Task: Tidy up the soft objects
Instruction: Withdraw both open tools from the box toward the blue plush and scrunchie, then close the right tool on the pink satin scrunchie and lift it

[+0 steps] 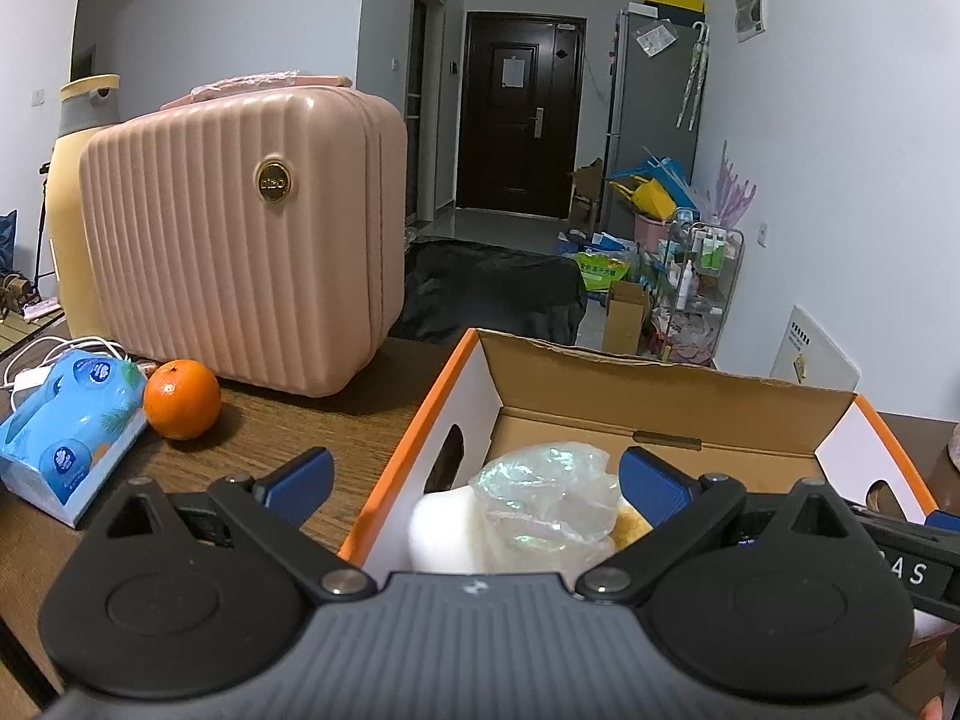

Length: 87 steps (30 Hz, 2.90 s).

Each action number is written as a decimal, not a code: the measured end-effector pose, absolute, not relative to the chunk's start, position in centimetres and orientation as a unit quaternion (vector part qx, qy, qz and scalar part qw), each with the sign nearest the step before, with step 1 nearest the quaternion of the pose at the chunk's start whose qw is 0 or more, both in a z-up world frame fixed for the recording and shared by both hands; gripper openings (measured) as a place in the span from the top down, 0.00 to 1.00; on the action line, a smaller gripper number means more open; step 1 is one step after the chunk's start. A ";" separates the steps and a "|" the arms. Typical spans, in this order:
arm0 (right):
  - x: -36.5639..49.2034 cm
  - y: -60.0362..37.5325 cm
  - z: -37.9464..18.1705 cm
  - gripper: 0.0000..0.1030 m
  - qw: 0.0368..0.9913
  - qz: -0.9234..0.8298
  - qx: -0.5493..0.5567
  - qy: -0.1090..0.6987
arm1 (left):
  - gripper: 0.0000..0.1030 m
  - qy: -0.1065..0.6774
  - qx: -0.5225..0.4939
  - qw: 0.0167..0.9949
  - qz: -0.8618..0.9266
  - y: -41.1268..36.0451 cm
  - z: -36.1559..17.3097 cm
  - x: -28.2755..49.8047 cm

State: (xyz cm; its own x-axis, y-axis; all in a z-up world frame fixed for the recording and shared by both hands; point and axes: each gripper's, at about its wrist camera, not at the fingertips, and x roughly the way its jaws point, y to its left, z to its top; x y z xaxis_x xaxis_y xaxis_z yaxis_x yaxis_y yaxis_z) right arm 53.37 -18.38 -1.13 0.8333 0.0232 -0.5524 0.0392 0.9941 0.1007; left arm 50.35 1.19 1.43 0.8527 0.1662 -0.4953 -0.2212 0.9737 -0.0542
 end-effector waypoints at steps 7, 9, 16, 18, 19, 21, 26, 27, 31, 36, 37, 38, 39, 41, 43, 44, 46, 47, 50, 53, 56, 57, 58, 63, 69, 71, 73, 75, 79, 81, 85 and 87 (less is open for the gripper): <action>52.9 -18.6 -0.9 0.00 0.956 0.001 0.057 0.286 | 0.00 0.251 -0.065 0.961 0.100 1.6 1.4 49.7; 52.6 -18.6 -0.8 0.00 0.957 0.001 0.058 0.285 | 0.00 0.250 -0.066 0.961 0.098 1.7 1.6 49.4; 51.1 -18.5 -0.2 0.00 0.959 0.009 0.057 0.278 | 0.00 0.239 -0.071 0.964 0.091 1.9 2.3 47.6; 50.5 -18.5 -0.1 0.00 0.960 0.011 0.056 0.276 | 0.00 0.236 -0.072 0.965 0.091 2.0 2.5 47.1; 50.2 -18.5 0.0 0.00 0.960 0.012 0.056 0.275 | 0.00 0.235 -0.072 0.965 0.091 2.1 2.6 46.8; 49.5 -18.5 0.2 0.00 0.961 0.014 0.056 0.272 | 0.00 0.235 -0.072 0.965 0.091 2.3 2.7 46.2; 47.4 -18.5 0.5 0.00 0.963 0.020 0.054 0.264 | 0.00 0.231 -0.074 0.966 0.089 2.8 3.1 44.4; 47.1 -18.5 0.6 0.00 0.963 0.021 0.053 0.263 | 0.00 0.230 -0.073 0.966 0.089 3.0 3.1 44.1; 45.5 -18.3 0.9 0.00 0.965 0.028 0.048 0.257 | 0.00 0.225 -0.071 0.968 0.087 3.4 3.4 42.6; 43.3 -17.9 1.3 0.00 0.967 0.036 0.040 0.248 | 0.00 0.218 -0.065 0.970 0.081 3.9 3.6 40.5; 43.0 -17.8 1.3 0.00 0.968 0.038 0.038 0.247 | 0.00 0.217 -0.064 0.971 0.081 4.0 3.7 40.1; 42.5 -17.6 1.3 0.00 0.968 0.041 0.036 0.245 | 0.00 0.216 -0.062 0.971 0.080 4.1 3.7 39.7; 42.2 -17.6 1.3 0.00 0.968 0.043 0.034 0.243 | 0.00 0.215 -0.061 0.971 0.080 4.1 3.7 39.4; 41.3 -17.4 1.3 0.00 0.969 0.047 0.030 0.239 | 0.00 0.215 -0.058 0.972 0.077 4.3 3.7 38.6; 40.4 -17.2 1.3 0.00 0.970 0.052 0.027 0.235 | 0.00 0.216 -0.056 0.972 0.074 4.6 3.7 37.9; 40.1 -17.1 1.3 0.00 0.971 0.054 0.025 0.234 | 0.00 0.216 -0.055 0.972 0.074 4.8 3.6 37.5; 39.2 -16.8 1.3 0.00 0.971 0.059 0.020 0.230 | 0.00 0.216 -0.052 0.972 0.072 5.1 3.5 36.8; 38.7 -16.6 1.2 0.00 0.972 0.061 0.017 0.228 | 0.00 0.217 -0.049 0.972 0.072 5.2 3.4 36.3; 37.4 -16.0 1.1 0.00 0.973 0.067 0.009 0.220 | 0.00 0.217 -0.043 0.973 0.069 5.7 3.3 35.3; 36.3 -15.6 0.7 0.00 0.973 0.075 0.005 0.218 | 0.00 0.218 -0.038 0.973 0.066 6.3 3.1 34.1; 35.3 -15.3 0.6 0.00 0.973 0.079 0.003 0.215 | 0.00 0.218 -0.037 0.973 0.063 6.9 2.9 32.7; 34.9 -15.2 0.5 0.00 0.973 0.081 0.002 0.214 | 0.00 0.217 -0.038 0.973 0.063 7.1 2.9 32.4; 34.5 -15.1 0.5 0.00 0.973 0.083 0.002 0.214 | 0.00 0.216 -0.038 0.974 0.062 7.4 2.9 32.0; 32.7 -14.6 0.3 0.00 0.973 0.091 -0.002 0.211 | 0.00 0.216 -0.038 0.974 0.056 8.3 2.8 30.2; 31.0 -13.7 0.2 0.00 0.973 0.101 -0.009 0.207 | 0.00 0.222 -0.029 0.973 0.050 9.1 2.1 28.3; 30.5 -13.3 0.0 0.00 0.973 0.104 -0.011 0.208 | 0.00 0.224 -0.029 0.973 0.049 9.5 2.0 27.7; 30.0 -12.9 -0.1 0.00 0.972 0.108 -0.014 0.209 | 0.00 0.225 -0.030 0.973 0.048 9.9 1.9 27.2; 29.6 -12.4 -0.2 0.00 0.971 0.112 -0.016 0.210 | 0.00 0.227 -0.030 0.972 0.047 10.3 1.7 26.7; 28.8 -11.5 -0.6 0.00 0.969 0.119 -0.018 0.214 | 0.00 0.229 -0.026 0.972 0.043 11.1 1.3 25.9; 28.5 -11.0 -0.8 0.00 0.968 0.123 -0.018 0.217 | 0.00 0.232 -0.023 0.971 0.042 11.5 1.1 25.7; 28.4 -9.7 -1.4 0.00 0.964 0.133 -0.016 0.229 | 0.00 0.237 -0.026 0.970 0.042 12.6 0.9 25.4; 28.5 -9.0 -1.8 0.00 0.961 0.139 -0.016 0.238 | 0.00 0.240 -0.027 0.969 0.043 13.1 0.8 25.3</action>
